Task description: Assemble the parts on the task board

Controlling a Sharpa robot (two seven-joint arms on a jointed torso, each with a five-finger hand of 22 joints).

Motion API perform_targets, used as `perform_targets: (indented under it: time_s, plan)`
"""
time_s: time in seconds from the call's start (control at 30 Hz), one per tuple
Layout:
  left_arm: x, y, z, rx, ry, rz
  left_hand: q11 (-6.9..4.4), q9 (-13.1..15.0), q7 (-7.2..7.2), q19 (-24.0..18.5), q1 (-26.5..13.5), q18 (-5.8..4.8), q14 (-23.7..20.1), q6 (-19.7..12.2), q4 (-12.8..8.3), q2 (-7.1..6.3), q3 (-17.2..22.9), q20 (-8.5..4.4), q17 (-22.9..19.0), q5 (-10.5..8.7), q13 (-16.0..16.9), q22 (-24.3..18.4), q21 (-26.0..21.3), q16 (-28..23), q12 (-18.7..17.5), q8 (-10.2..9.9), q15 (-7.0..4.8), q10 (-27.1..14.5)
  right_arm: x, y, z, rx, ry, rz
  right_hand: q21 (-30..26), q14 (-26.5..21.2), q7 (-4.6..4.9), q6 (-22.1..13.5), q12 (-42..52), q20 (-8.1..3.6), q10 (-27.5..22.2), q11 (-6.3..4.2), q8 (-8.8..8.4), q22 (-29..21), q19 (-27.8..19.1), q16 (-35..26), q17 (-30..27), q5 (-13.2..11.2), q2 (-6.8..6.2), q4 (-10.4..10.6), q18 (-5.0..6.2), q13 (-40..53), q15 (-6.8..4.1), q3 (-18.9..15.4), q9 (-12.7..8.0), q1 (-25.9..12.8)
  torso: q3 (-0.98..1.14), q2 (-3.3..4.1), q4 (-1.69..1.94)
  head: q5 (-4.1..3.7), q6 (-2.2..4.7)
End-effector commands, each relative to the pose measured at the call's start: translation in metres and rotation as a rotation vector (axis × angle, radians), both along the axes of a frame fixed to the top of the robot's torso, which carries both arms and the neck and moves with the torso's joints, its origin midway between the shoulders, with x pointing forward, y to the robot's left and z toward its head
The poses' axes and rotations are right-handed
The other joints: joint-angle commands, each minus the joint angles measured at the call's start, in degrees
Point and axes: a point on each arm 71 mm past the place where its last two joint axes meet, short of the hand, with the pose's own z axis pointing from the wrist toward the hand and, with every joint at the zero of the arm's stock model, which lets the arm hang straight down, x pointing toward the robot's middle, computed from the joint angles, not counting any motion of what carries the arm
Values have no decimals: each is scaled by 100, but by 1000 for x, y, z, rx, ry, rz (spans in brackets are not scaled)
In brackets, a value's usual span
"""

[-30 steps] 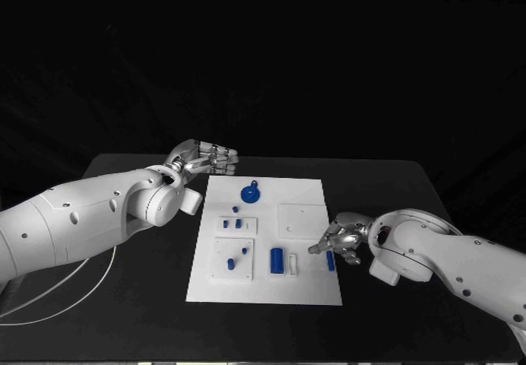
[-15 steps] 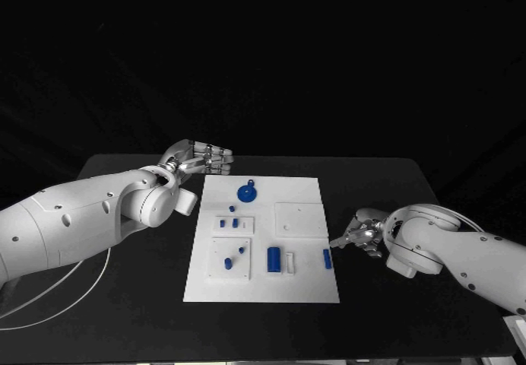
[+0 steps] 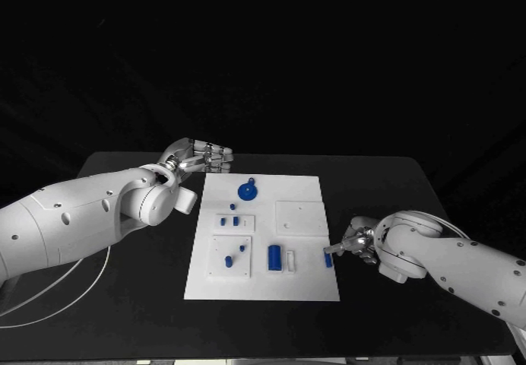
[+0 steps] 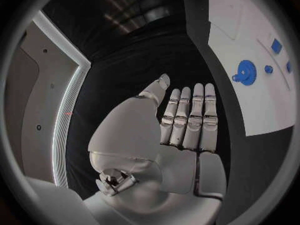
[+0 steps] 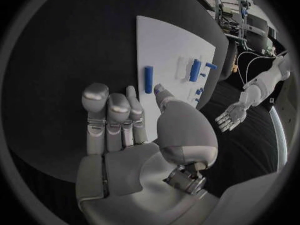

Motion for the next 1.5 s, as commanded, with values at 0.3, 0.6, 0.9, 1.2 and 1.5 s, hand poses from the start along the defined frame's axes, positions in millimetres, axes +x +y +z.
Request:
perform_targets:
  time_s: [0.3,0.6,0.9,1.2,1.5]
  plan:
    - [-1,-2,0,-3,-1,-19,-14,1,-3,19,13,27,-33,-38,23,35,-1,19,0,13,-3,-9,-18,2,-4,1,9,-18,-5,11,-16,-31,56,50,-38,-2,4,-17,-31,30,-22,15,2,-10,296,13,0,-60,-91,100,-11,-8,44,-10,3,70,2,-3,-8,31,-17]
    - [-1,-2,0,-2,1,-21,-14,1,-3,19,13,27,-33,-38,23,35,-1,19,0,13,-3,-9,-18,2,-4,1,9,-18,-7,20,-22,-18,55,55,-33,6,-11,77,-5,37,-6,5,-4,0,297,9,1,-3,394,-600,-15,5,45,-66,-1,208,9,0,-6,36,-24]
    - [-1,-1,-1,-1,3,-19,-14,1,-3,19,13,27,-33,-38,23,35,-1,19,0,13,-3,-9,-18,2,-4,1,9,-18,-5,17,-24,-8,31,19,-4,9,-72,277,-17,6,-14,-56,2,16,298,-6,-19,960,826,-1571,-50,6,15,1031,26,448,8,-2,-14,39,-28]
    - [-1,0,-1,0,4,-17,-11,0,-1,20,12,28,-33,-50,30,41,-12,19,0,14,-3,-9,-18,3,-5,0,10,-25,-4,10,-24,8,12,-29,12,10,-101,420,-28,5,30,-71,4,35,298,-12,-50,922,871,-1857,-60,-3,12,1509,186,210,11,-3,-14,35,-23]
    - [-2,2,-1,1,4,-14,-11,0,-1,20,12,28,-33,-50,30,41,-12,19,0,14,-3,-9,-18,3,-5,0,10,-25,-7,3,-10,31,-23,-51,23,11,-124,489,-52,-3,69,-90,4,38,303,-21,-79,921,820,-1876,-63,-17,5,1648,214,148,5,-7,-16,56,-21]
